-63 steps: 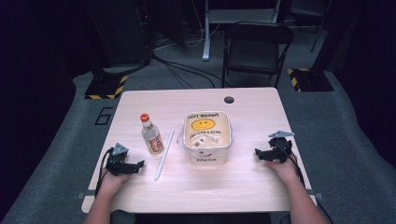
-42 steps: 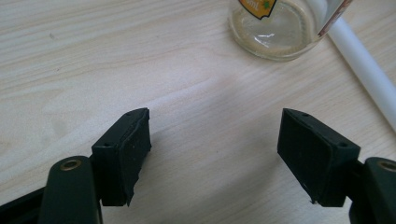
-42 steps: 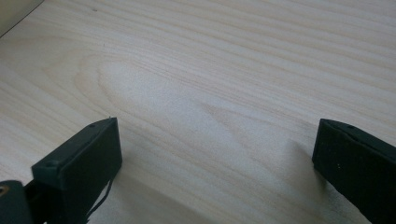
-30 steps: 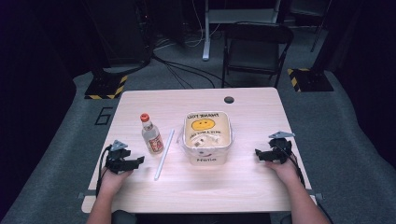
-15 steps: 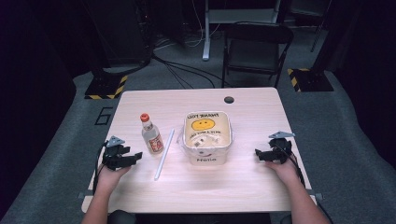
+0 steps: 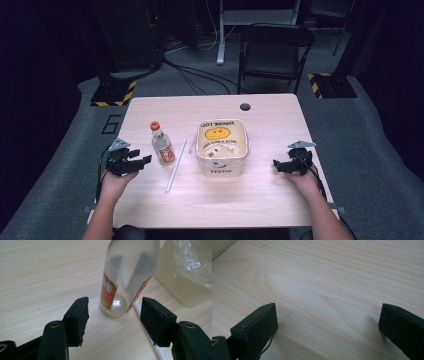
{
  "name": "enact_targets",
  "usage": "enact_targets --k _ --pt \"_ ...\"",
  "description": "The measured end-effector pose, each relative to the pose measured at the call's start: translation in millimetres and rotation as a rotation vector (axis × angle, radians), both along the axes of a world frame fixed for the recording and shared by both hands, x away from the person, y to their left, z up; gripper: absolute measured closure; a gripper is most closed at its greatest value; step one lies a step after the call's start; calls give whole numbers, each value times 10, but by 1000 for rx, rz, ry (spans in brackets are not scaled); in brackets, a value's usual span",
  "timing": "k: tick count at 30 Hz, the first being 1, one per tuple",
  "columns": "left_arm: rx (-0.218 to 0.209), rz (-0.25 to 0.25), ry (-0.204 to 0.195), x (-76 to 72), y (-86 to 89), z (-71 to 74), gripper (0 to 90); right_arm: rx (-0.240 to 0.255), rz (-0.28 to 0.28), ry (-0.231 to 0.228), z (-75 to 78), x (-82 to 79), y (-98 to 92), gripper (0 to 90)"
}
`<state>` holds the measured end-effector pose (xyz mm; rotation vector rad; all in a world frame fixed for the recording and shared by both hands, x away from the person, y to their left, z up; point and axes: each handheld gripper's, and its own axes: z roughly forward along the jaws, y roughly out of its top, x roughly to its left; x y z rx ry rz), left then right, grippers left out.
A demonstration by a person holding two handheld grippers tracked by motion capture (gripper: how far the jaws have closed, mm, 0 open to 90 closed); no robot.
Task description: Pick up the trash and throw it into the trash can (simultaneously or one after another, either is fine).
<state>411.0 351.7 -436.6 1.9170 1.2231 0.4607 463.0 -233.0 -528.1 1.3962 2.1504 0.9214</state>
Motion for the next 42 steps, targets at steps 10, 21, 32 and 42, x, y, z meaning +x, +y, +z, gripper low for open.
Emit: enact_targets --k 10,21,32,42 --pt "14 -23 -18 42 -59 178 398 0 0 0 0 0 0 13" --pt "11 -38 -45 88 -104 336 398 0 0 0 0 0 0 13" --pt "-6 -57 -64 153 -190 462 409 0 0 0 0 0 0 13" --pt "-1 -71 -83 214 -261 543 424 -1 -1 -2 -1 0 1 14"
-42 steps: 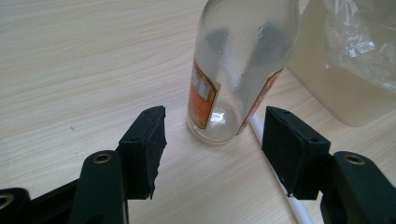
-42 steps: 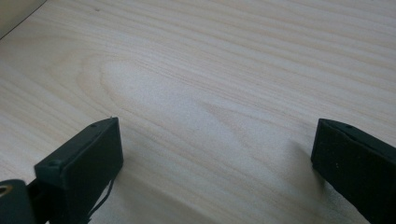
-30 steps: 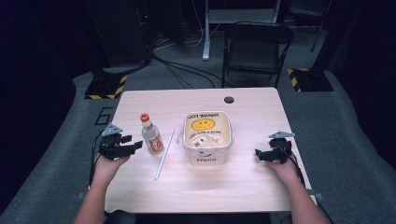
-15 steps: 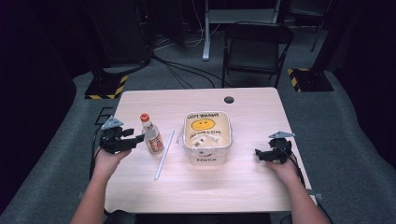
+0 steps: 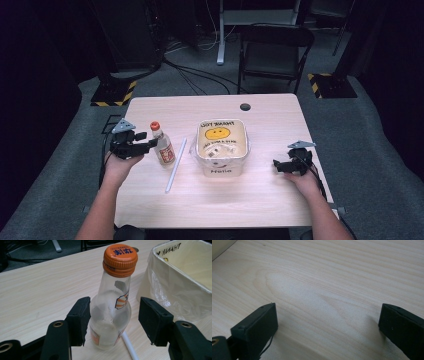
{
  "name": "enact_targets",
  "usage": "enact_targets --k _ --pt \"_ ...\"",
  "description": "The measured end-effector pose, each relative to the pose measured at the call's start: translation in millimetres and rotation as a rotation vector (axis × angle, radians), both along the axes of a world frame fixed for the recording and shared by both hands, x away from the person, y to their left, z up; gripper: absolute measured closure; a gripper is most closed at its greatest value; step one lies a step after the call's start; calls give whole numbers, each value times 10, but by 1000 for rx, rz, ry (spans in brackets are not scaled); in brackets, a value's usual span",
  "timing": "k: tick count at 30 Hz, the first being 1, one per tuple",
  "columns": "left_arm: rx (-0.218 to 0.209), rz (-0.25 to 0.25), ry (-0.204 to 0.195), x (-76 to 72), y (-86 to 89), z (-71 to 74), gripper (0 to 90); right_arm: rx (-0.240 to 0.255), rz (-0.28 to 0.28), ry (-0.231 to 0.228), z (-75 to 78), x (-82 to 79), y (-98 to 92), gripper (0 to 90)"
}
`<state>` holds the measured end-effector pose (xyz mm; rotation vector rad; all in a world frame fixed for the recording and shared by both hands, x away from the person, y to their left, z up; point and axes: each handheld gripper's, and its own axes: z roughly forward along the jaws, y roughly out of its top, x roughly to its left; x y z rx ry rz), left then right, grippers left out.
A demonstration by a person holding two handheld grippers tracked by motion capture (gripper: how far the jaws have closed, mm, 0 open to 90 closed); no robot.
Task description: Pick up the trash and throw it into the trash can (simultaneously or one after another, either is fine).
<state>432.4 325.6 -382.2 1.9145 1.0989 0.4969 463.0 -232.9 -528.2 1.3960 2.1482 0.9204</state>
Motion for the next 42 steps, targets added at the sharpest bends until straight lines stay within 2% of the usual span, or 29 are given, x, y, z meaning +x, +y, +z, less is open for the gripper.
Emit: enact_targets --k 17,24,34,42 --pt "-20 9 -22 87 -37 61 439 -3 7 -1 0 1 -2 15" --pt "-33 5 -24 120 -47 68 485 0 8 0 1 1 -1 17" --pt "-18 -19 -33 187 -119 84 525 -2 9 -1 1 2 -1 18" --pt "-8 -12 -41 233 -161 68 542 -2 13 -3 1 4 -2 19"
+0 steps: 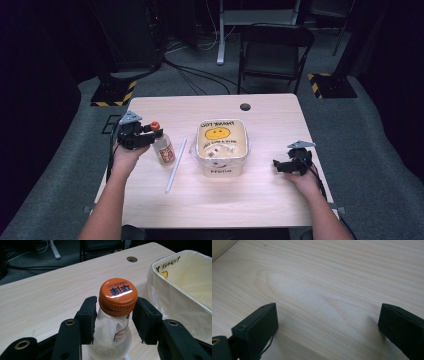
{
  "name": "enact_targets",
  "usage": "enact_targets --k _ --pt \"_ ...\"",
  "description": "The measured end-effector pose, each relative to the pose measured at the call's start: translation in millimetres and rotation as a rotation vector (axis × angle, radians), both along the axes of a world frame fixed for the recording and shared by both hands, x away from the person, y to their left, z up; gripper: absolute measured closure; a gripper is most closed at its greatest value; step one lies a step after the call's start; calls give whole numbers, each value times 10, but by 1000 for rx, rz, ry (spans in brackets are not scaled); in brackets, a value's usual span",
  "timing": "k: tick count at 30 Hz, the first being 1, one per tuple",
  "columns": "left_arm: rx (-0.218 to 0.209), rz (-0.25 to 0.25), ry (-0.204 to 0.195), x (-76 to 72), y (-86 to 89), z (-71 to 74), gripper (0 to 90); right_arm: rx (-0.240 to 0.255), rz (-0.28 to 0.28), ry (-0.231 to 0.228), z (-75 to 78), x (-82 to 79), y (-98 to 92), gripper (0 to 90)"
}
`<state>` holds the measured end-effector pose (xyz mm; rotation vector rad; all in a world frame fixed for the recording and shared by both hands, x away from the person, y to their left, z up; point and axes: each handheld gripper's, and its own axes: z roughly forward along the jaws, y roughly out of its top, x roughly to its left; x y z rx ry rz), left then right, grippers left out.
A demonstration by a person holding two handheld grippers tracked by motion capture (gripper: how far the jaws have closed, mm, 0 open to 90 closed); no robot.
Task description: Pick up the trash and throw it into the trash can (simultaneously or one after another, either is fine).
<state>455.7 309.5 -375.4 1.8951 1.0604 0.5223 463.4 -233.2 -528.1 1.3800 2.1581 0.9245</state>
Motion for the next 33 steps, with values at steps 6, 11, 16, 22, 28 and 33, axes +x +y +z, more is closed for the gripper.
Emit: enact_targets --k 6,11,16,22,28,33 --pt "18 1 -6 29 -31 -25 554 1 2 -1 -1 1 0 19" --pt "23 6 -14 37 -40 -30 585 2 1 0 0 1 1 20" --pt "40 3 -30 26 -52 -16 593 1 1 0 0 1 2 20" --pt "51 3 -34 22 -64 3 607 1 2 0 0 1 1 20" --pt "63 0 -28 29 -67 30 613 1 2 1 1 2 2 20" --pt "60 1 -21 25 -43 44 615 2 2 1 1 2 2 20"
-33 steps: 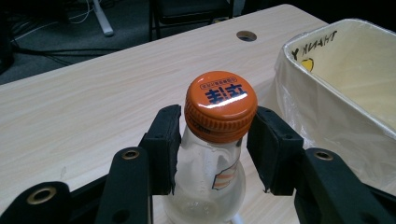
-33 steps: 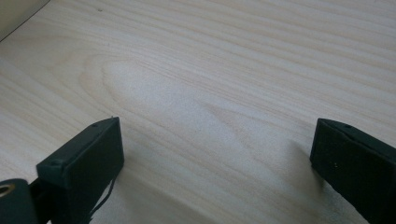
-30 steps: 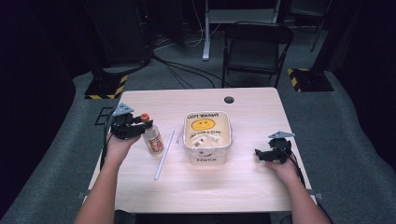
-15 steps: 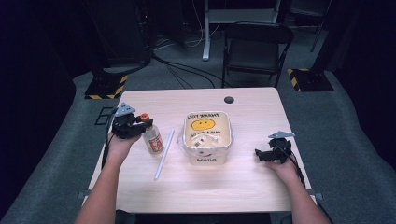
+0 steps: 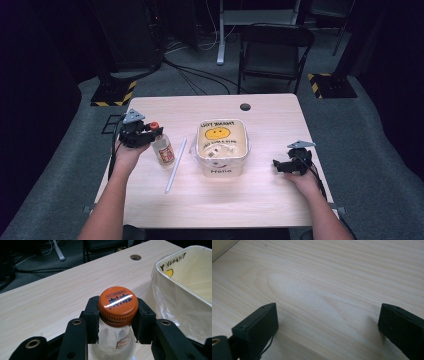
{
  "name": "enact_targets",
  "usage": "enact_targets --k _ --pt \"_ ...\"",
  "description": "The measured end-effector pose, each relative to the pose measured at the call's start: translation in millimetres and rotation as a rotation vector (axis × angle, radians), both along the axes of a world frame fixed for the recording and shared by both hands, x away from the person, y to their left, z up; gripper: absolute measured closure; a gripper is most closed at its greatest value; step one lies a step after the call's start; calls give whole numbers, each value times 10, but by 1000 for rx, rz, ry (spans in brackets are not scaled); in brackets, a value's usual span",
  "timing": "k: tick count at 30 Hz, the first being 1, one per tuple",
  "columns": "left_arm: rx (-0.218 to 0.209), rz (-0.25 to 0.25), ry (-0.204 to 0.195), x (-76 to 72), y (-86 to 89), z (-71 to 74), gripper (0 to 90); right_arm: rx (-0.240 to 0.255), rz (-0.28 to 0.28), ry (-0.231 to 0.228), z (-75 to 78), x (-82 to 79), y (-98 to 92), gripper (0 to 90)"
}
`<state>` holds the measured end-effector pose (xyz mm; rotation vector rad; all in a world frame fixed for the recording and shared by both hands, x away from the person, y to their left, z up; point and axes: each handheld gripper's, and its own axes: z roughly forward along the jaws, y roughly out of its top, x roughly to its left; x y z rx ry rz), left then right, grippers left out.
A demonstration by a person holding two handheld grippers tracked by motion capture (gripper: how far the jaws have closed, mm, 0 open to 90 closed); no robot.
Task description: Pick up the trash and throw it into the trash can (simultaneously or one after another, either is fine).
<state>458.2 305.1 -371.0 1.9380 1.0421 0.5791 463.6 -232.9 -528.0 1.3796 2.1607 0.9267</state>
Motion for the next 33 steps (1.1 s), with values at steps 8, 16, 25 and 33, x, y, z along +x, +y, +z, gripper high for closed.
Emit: enact_targets --k 8,16,25,33 --pt "16 9 4 -17 20 97 620 0 0 0 0 0 0 21" --pt "21 5 -9 -50 16 237 622 0 0 0 0 0 1 21" --pt "21 2 -19 -82 -6 380 623 0 0 0 0 1 0 21" --pt "20 -1 -22 -115 -21 513 624 0 1 0 0 0 0 21"
